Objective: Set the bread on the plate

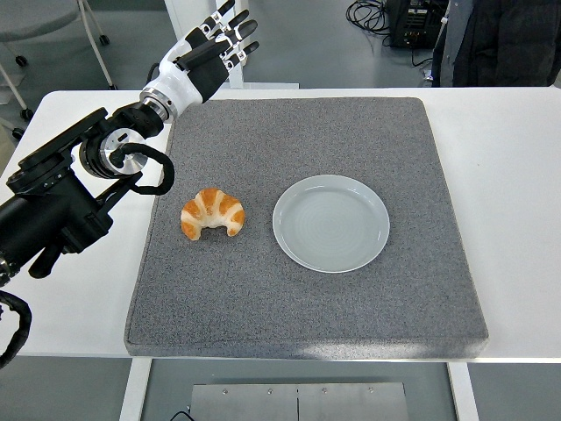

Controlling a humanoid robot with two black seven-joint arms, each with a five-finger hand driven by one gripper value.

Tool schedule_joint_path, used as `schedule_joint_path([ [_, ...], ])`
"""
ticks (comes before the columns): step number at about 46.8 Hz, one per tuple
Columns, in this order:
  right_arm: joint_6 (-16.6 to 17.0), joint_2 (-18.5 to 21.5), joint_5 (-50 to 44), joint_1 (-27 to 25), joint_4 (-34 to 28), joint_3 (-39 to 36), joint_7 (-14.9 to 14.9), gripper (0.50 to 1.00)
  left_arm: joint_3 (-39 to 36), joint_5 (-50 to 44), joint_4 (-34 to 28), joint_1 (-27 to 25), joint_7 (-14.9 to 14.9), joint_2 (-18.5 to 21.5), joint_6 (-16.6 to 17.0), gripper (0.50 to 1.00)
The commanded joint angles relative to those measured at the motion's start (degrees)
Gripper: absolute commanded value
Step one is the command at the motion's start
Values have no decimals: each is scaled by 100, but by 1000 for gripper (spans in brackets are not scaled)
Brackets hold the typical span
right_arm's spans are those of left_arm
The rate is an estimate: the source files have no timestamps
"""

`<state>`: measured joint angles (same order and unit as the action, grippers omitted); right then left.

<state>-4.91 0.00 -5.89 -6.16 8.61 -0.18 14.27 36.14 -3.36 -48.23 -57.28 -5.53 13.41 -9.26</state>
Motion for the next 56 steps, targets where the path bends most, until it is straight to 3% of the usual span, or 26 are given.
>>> schedule_joint_path([
  [1, -1, 0, 0, 1, 0, 0, 5, 1000, -2, 19, -318, 102, 482, 240, -5, 992],
  [4, 8, 0, 0, 1, 0, 0, 6, 1000, 24, 28, -494, 120, 860, 425, -14, 992],
  [7, -1, 0, 0, 1, 0, 0, -3, 1000, 24, 63, -600, 120, 1001, 513, -23, 992],
  [18, -1, 0, 0, 1, 0, 0, -3, 1000, -11, 353, -1364, 120, 1054, 1128, -58, 992],
  [27, -1, 0, 0, 1, 0, 0, -3, 1000, -46, 1521, -2129, 129, 1081, 1787, -5, 992],
  [37, -1, 0, 0, 1, 0, 0, 5, 1000, -257, 2717, -2630, 129, 1098, 2262, -14, 992],
  [56, -1, 0, 0, 1, 0, 0, -3, 1000, -846, 3807, -2841, 129, 1125, 2324, -23, 993],
])
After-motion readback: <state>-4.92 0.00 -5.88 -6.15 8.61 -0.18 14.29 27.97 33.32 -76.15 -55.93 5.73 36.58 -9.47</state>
